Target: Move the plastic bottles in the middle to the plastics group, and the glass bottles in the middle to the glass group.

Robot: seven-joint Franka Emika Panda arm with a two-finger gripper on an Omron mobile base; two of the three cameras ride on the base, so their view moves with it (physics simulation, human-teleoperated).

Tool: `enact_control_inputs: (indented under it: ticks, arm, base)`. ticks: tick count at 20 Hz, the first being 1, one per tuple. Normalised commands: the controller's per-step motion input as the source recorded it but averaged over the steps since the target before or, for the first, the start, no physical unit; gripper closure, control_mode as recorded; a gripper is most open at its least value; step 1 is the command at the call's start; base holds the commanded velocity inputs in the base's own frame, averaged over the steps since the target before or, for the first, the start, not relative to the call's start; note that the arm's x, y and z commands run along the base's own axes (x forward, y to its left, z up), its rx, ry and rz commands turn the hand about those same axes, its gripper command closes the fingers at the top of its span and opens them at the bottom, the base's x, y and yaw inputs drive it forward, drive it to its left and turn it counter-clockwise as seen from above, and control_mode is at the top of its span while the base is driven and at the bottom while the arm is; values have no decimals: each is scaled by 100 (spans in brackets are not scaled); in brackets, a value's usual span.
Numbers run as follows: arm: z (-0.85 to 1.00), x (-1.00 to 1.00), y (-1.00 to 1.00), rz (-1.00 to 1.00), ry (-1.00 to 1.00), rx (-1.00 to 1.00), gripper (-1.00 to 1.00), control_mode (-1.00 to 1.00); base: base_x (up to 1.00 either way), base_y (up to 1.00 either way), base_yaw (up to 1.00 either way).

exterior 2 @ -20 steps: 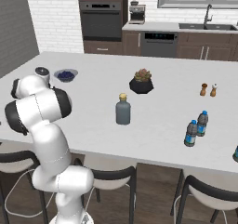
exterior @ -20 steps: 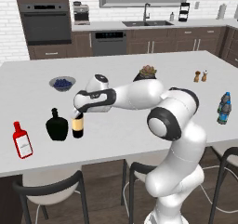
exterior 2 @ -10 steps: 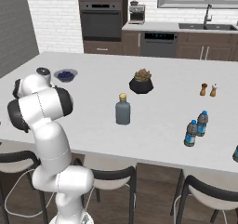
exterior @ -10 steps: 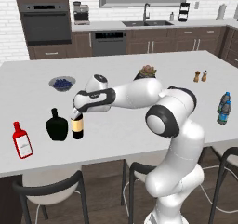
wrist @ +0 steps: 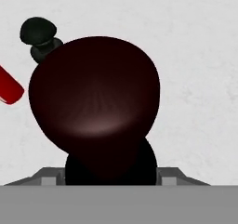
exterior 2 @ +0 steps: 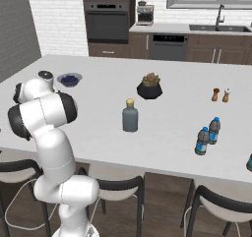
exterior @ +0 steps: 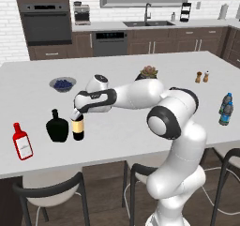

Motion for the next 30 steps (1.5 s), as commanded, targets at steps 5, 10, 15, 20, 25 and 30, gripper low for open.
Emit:
enact_control_inputs:
  ticks: [5,10,15,20,25,30]
  arm:
    - [6,0,0,0,0,0,-100,-100]
    - [4,-3,0,0,0,0,-100,-100]
    - [11,-18,0,0,0,0,-100,-100]
    - [21,-52,-10,0,-1,0,-100,-100]
    - [24,-63,-36,-1,-3,0,-100,-100]
    - [23,-29,-74,-7,0,2,-100,-100]
  base:
    - [0,0,0]
    - [0,0,0]
    - [0,0,0]
    - [0,0,0]
    - [0,0,0]
    - [0,0,0]
